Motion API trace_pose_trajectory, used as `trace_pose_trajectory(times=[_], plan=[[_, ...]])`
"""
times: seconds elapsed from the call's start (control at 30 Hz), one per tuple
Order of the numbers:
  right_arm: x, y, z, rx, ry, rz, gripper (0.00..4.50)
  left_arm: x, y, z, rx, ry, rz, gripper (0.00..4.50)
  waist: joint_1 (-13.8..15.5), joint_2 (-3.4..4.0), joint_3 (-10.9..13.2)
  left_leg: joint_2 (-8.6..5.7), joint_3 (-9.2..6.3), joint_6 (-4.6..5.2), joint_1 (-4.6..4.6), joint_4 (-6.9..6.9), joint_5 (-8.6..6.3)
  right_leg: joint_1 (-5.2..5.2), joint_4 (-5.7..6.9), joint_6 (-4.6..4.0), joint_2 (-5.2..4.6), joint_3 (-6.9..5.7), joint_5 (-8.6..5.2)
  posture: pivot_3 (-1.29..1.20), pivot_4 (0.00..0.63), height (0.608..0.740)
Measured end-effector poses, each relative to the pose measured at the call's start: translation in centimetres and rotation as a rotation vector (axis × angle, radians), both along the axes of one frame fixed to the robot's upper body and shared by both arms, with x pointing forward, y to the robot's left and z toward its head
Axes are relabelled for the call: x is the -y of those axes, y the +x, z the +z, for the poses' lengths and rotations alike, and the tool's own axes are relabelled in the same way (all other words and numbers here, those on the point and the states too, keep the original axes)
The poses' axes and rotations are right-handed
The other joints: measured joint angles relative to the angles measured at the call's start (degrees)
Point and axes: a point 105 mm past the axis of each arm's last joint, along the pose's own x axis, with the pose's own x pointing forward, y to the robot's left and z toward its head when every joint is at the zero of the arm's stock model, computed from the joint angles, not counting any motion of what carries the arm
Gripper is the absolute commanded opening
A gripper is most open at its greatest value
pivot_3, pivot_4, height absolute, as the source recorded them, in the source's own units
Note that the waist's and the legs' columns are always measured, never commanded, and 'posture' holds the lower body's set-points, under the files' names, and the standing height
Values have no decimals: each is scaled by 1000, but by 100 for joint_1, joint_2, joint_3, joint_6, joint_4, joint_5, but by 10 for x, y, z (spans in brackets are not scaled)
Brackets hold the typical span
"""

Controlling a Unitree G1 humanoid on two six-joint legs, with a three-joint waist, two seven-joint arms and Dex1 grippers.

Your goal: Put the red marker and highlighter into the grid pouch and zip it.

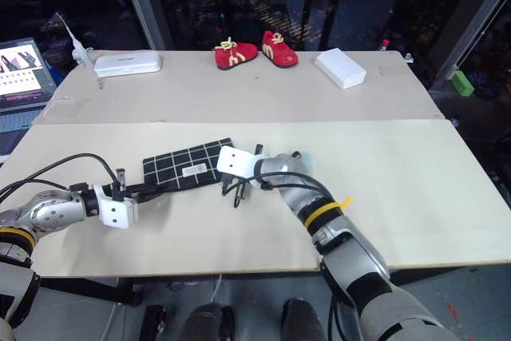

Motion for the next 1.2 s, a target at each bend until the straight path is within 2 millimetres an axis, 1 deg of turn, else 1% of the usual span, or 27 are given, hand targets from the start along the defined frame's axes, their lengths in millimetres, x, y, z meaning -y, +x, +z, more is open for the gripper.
trace_pose_trajectory(times=[0.27, 0.4, 0.53, 0.57, 0.63, 0.7, 0.73, 0.8, 0.83, 0.87, 0.9, 0.93, 0.97, 1.07, 1.1, 1.13, 1.2], plan=[[3, 0, 1, -31, 28, -2, 0, 2, 1, 1, 1, -16, -2, 21, 5, 0, 0, 0, -1, 0, -4, 0, 0, -1, -2, 0, 0, -1, 0, 0, 150, 740], [7, 1, 3, -80, 73, -13, 995, 4, 1, 1, -6, -47, 2, 0, 1, 0, 0, 0, -1, 0, -5, 0, 0, -2, -2, 0, 0, -1, 0, 0, 150, 740], [11, 6, 14, -175, 184, -59, 2360, 4, 4, 3, -19, -131, 52, 0, -3, 1, 1, 2, -1, 0, -13, 0, 0, -12, 0, -1, 1, -1, 1, 0, 150, 740], [12, 6, 21, -197, 224, -68, 2747, 4, 8, 5, -23, -171, 79, 0, -1, 1, 2, 3, -4, 0, -17, 0, 0, -15, 2, -1, 1, -2, 1, 0, 150, 740], [12, 6, 37, -233, 300, -70, 2747, 3, 12, 7, -31, -233, 120, 0, -12, 1, 2, 4, -8, 0, -31, 0, 0, -25, 1, 0, 2, -4, 2, 0, 150, 740], [17, -1, 65, -300, 425, -25, 2747, 0, 19, 16, -36, -330, 178, 0, -14, 0, 1, 3, -23, -1, -76, 5, 2, -64, 15, 5, 4, -8, 10, 0, 150, 740], [21, -4, 76, -310, 459, -8, 2747, -2, 22, 21, -35, -369, 199, 0, -12, 0, 1, 3, -28, -1, -93, 8, 3, -76, 26, 6, 5, -12, 12, 0, 150, 740], [36, -9, 100, -303, 515, 14, 2747, -8, 28, 33, -33, -469, 246, 0, -10, 0, 1, 1, -35, 0, -103, 20, 2, -79, 35, 9, 2, -24, 14, 0, 150, 740], [40, -11, 105, -300, 523, 17, 2747, -9, 29, 36, -31, -491, 254, 0, -9, 0, 1, 0, -35, 1, -104, 20, 1, -80, 33, 9, -1, -24, 14, 0, 150, 740], [50, -12, 114, -289, 542, 8, 2747, -11, 31, 42, -35, -538, 269, 0, -11, -1, 1, 0, -35, 3, -103, 20, 0, -78, 31, 10, 0, -25, 14, 0, 150, 740], [55, -13, 119, -284, 552, 2, 2747, -12, 32, 45, -40, -559, 276, 0, -12, -1, 1, -2, -35, 3, -101, 20, 0, -75, 26, 10, 2, -25, 14, 0, 150, 740], [60, -14, 120, -278, 557, -13, 2747, -12, 31, 47, -52, -580, 277, 0, -13, -1, 1, -3, -33, 3, -100, 19, 0, -71, 9, 10, 5, -26, 14, 0, 150, 740], [66, -14, 115, -271, 550, -48, 2747, -9, 31, 47, -67, -595, 270, 0, -23, -2, 0, -1, -33, 3, -95, 19, 0, -68, 2, 10, 6, -26, 14, 0, 150, 740], [75, -8, 81, -309, 517, -188, 2747, 3, 27, 45, -110, -618, 237, 0, -45, -3, 0, -2, -26, 0, -91, 19, 1, -71, 1, 9, 5, -21, 14, 0, 150, 740], [74, -6, 65, -337, 506, -240, 2747, 7, 25, 44, -125, -618, 228, 0, -57, -3, 0, -2, -23, -4, -92, 19, 4, -77, 1, 6, 7, -18, 16, 0, 150, 740], [71, -4, 58, -345, 508, -266, 2747, 9, 25, 44, -135, -617, 225, 0, -74, -3, 0, -1, -22, -7, -91, 19, 6, -79, 3, 3, 10, -16, 17, 0, 150, 740], [63, -2, 58, -334, 521, -288, 2747, 16, 23, 47, -142, -617, 210, 0, -91, -3, 1, 3, -26, -11, -89, 18, 9, -79, 4, 1, 15, -16, 18, 0, 150, 740]])
